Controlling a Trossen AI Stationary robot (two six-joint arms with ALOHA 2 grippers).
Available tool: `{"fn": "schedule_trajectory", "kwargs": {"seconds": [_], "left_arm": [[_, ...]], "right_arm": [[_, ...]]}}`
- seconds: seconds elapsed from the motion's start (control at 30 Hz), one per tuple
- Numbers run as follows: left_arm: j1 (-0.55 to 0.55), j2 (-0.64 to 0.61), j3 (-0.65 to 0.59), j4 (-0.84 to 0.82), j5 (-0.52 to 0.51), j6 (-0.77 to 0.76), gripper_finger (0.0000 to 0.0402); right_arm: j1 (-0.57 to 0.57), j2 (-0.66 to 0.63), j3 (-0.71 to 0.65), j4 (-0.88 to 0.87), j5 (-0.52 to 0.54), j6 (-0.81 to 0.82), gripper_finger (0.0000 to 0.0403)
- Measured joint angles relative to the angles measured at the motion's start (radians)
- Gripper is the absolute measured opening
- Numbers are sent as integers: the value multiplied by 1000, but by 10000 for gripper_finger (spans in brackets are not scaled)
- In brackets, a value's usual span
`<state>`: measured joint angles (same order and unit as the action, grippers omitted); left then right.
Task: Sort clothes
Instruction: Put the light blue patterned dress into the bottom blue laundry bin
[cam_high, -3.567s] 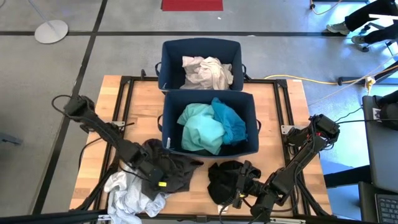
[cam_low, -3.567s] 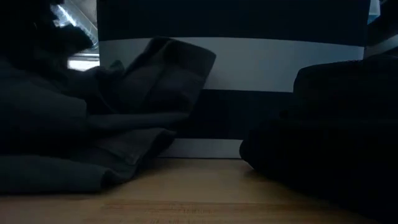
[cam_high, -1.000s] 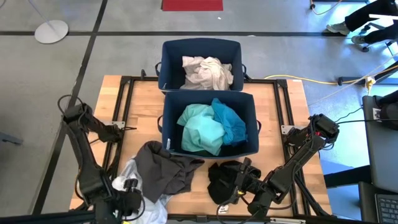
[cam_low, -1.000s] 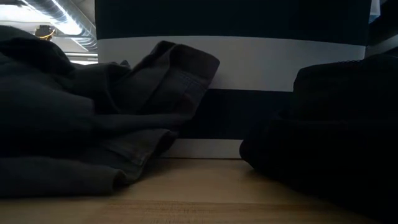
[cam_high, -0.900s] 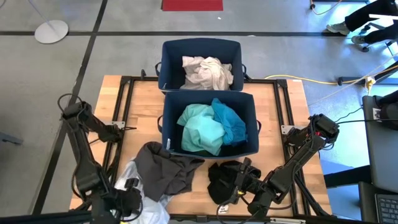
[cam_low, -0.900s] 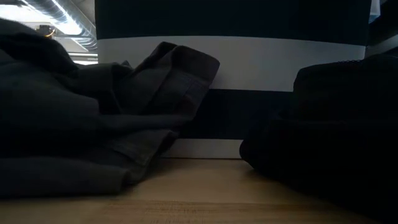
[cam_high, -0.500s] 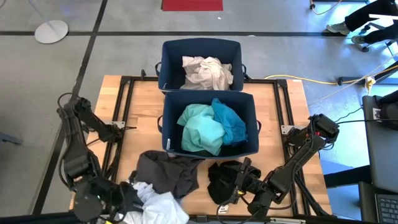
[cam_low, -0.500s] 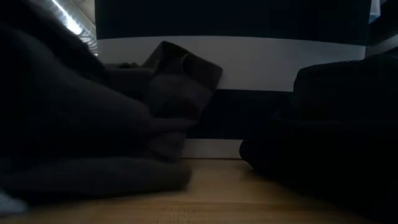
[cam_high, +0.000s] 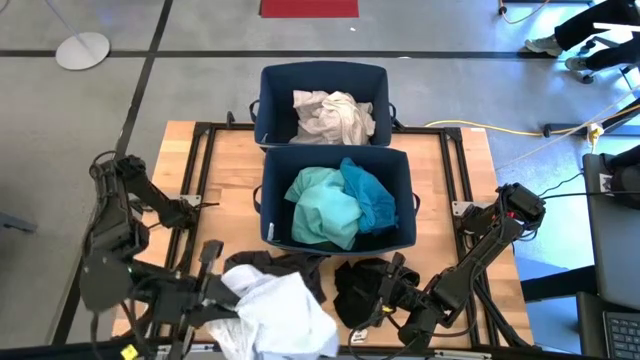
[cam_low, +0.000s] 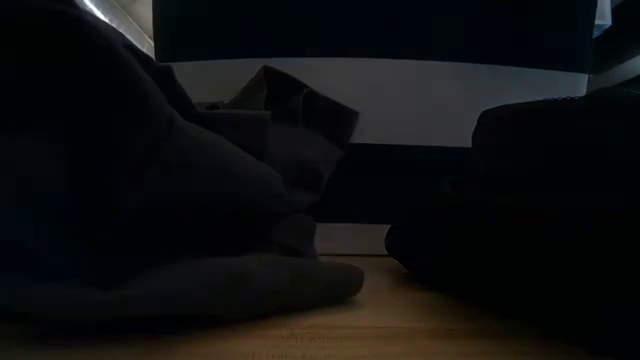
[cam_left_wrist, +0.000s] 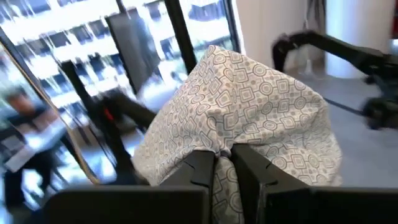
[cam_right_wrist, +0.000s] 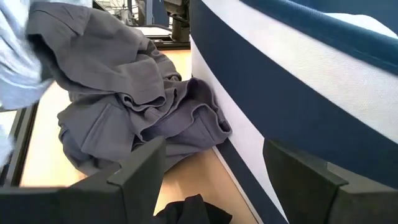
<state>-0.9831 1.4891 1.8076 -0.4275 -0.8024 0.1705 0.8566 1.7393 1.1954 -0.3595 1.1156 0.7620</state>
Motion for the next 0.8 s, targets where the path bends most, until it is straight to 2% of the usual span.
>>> {"fn": "schedule_trajectory", "kwargs": {"seconds": [0.5, 0.67, 0.8], "left_arm": [[218, 0, 12, 644, -7, 801, 20], [337, 0, 13, 763, 88, 873, 22], [436, -1, 13, 776, 160, 832, 24]], "right_arm": [[0, 0, 0, -1, 0, 0, 271], [0, 0, 0, -2, -8, 23, 271], [0, 0, 0, -4, -31, 43, 271]]}}
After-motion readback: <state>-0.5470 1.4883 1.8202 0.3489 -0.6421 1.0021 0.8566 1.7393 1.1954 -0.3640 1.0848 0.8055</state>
